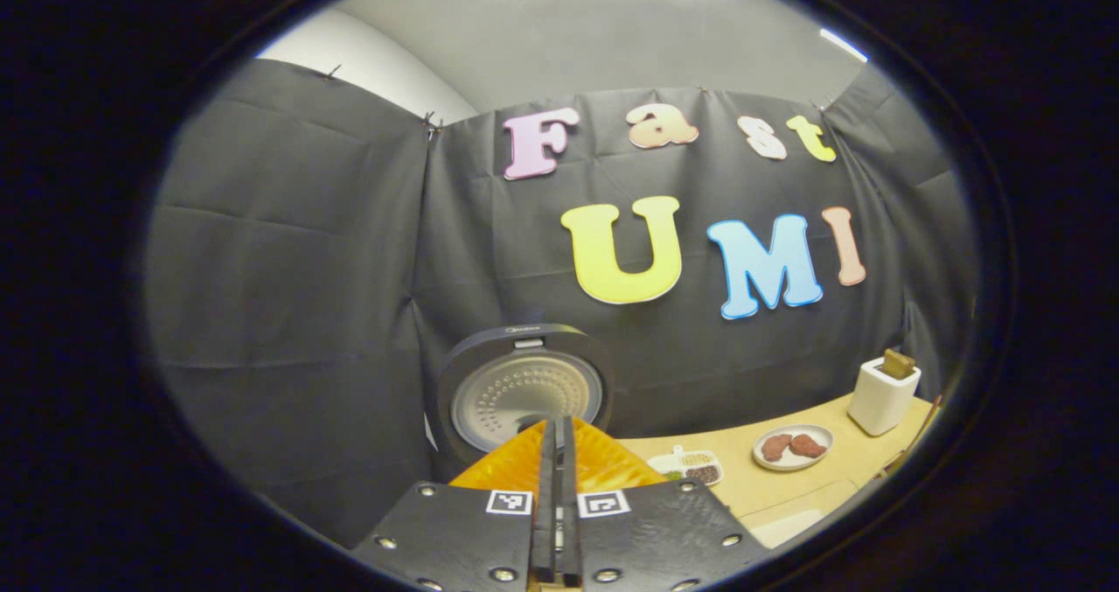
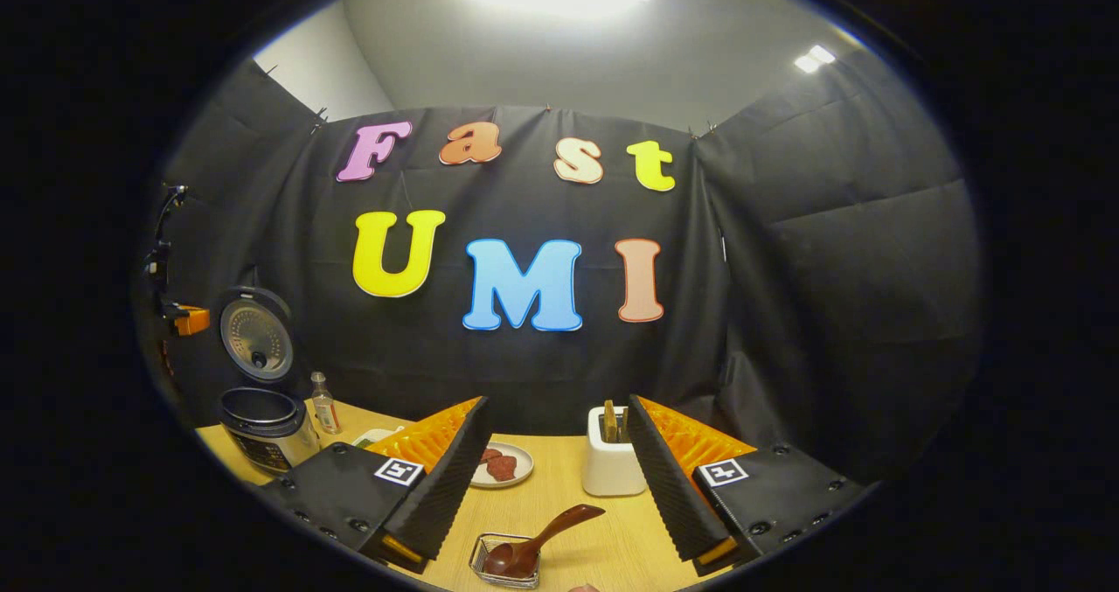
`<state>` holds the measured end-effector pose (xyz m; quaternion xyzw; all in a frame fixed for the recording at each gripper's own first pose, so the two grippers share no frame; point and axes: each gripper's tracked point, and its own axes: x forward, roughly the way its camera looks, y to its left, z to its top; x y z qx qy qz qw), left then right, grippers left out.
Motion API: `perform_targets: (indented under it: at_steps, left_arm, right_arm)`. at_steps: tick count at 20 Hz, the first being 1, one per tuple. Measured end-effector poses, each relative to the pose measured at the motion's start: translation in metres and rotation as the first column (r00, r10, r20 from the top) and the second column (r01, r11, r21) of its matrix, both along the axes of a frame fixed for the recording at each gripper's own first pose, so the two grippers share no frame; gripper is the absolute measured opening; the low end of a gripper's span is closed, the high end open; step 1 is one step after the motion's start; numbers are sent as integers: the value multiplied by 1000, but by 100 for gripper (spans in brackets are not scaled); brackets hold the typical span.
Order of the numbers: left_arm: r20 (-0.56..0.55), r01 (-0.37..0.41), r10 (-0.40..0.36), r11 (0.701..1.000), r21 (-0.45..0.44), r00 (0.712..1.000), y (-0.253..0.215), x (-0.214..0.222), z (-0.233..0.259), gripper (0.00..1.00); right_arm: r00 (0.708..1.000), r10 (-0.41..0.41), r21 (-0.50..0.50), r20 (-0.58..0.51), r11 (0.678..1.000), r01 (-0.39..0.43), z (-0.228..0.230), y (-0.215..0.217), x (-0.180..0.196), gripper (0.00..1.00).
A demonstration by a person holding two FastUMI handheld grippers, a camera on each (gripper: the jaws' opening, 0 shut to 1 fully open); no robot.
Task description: Close the left gripper, press the button to open the rice cooker; take a wooden spoon from the chopstick holder with the right hand, scoop a spoonful of rice and pour it into the rice cooker, then put the wooden spoon back into the chopstick holder.
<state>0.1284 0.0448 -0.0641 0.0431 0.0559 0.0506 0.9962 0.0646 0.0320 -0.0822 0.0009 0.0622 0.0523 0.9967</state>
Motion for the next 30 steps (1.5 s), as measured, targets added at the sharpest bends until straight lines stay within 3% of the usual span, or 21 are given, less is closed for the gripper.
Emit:
perform_targets:
  at_steps: [4, 14, 18, 19, 22, 23, 24, 28, 30]
  left_arm:
    - [45, -1, 1, 1000, -1, 999, 4, -18, 28, 78]
    - [59, -39, 39, 999, 12, 998, 18, -75, 55, 77]
    - [57, -74, 74, 997, 3, 996, 31, -89, 57, 77]
    - [56, -82, 81, 997, 2, 995, 34, -93, 58, 78]
    - [57, -106, 106, 994, 6, 993, 44, -101, 61, 78]
    - [56, -111, 110, 994, 7, 992, 46, -102, 62, 78]
    - [55, -116, 116, 993, 10, 992, 48, -104, 63, 78]
    - [68, -130, 127, 991, 29, 990, 56, -107, 71, 77]
    - [67, -139, 136, 990, 38, 988, 59, -108, 71, 77]
  right_arm:
    - [996, 8, 21, -92, 1000, -7, -37, 1, 9, 97]
    - [947, -26, 135, -321, 988, 73, -125, -12, 27, 96]
    - [903, -1, 174, -430, 981, 83, -165, -7, 25, 98]
    - [892, 8, 185, -452, 979, 85, -172, -4, 24, 93]
    - [854, 40, 220, -519, 971, 89, -194, 5, 19, 93]
    - [841, 50, 226, -539, 970, 87, -200, 9, 17, 96]
    - [831, 63, 236, -553, 968, 84, -206, 13, 17, 87]
    - [793, 109, 275, -599, 958, 77, -222, 27, 7, 77]
    - [785, 99, 282, -612, 954, 100, -228, 25, 6, 55]
